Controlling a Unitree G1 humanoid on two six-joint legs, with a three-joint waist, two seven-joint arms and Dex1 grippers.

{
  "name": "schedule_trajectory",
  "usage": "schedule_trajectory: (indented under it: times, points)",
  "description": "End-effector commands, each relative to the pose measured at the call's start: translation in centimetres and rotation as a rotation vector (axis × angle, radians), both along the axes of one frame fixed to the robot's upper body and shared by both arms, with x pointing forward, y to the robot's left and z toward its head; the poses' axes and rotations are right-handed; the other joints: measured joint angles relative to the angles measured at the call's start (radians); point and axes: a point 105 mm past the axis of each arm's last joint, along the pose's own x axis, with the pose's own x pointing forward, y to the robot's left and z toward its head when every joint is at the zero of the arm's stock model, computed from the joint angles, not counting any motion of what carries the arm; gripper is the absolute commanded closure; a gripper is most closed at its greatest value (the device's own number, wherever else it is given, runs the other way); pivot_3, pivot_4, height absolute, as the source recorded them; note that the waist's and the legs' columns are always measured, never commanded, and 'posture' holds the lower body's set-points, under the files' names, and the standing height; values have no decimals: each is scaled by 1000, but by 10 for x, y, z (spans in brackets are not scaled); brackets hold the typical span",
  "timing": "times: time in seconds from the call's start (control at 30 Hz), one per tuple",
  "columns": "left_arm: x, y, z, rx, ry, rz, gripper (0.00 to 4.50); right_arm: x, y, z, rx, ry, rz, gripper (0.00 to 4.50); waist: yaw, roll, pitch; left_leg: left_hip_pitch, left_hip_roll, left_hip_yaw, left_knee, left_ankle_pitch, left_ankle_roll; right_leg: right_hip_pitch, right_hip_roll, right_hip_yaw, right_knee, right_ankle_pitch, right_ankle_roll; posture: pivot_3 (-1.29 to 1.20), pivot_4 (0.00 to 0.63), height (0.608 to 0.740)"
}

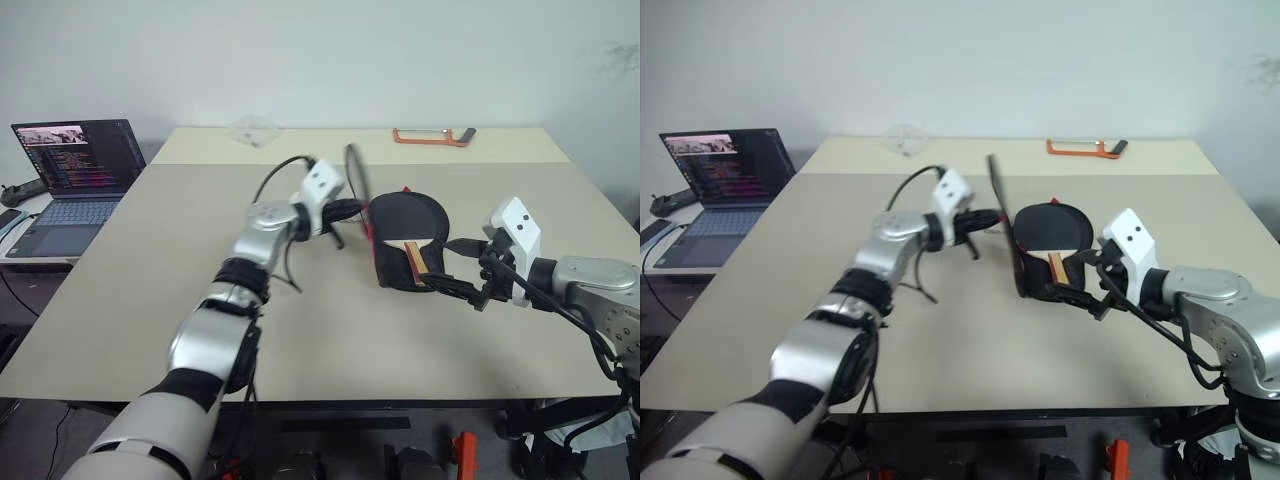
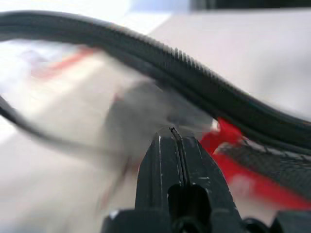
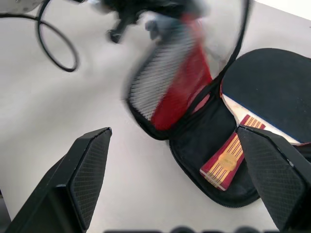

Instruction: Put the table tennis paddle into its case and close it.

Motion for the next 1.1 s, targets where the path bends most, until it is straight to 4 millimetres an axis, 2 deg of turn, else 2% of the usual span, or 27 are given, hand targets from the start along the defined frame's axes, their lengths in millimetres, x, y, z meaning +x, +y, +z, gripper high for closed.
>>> schedule_trajectory:
  times: [0.03,0.23,0.47,0.6,0.77,0.93,1.1]
  points:
    - [4,-15,-4,21,-17,45,4486,-2,-4,15,-2,-66,-18,0,-4,0,0,0,0,1,0,0,0,0,0,0,0,0,0,0,150,740]
    - [8,-28,-14,29,-11,119,4486,-4,-13,16,0,-70,-66,0,-9,-1,1,1,0,0,0,0,1,0,0,1,2,0,0,0,150,740]
    - [7,-27,-16,7,-9,105,4486,3,-18,20,37,-85,-121,0,-6,-1,1,1,0,0,0,1,1,0,0,1,2,0,0,0,150,740]
    - [1,4,-4,-112,9,5,4486,34,-17,12,143,-61,-232,0,-20,-1,1,2,0,1,0,1,0,0,0,2,3,0,0,0,150,740]
    - [-8,67,-1,-180,59,-54,4486,74,-23,-4,245,-10,-407,0,-38,-1,0,3,1,1,0,1,0,-1,1,3,4,0,0,0,150,740]
    - [-28,103,12,-207,67,-114,4486,103,-20,-14,273,0,-472,0,-36,-1,0,1,0,0,0,1,-1,-2,0,2,4,0,0,0,150,740]
    - [-54,118,13,-191,76,-136,4486,119,-5,-25,264,8,-446,0,-41,0,0,0,0,-1,0,1,-1,-3,0,2,3,0,0,0,150,740]
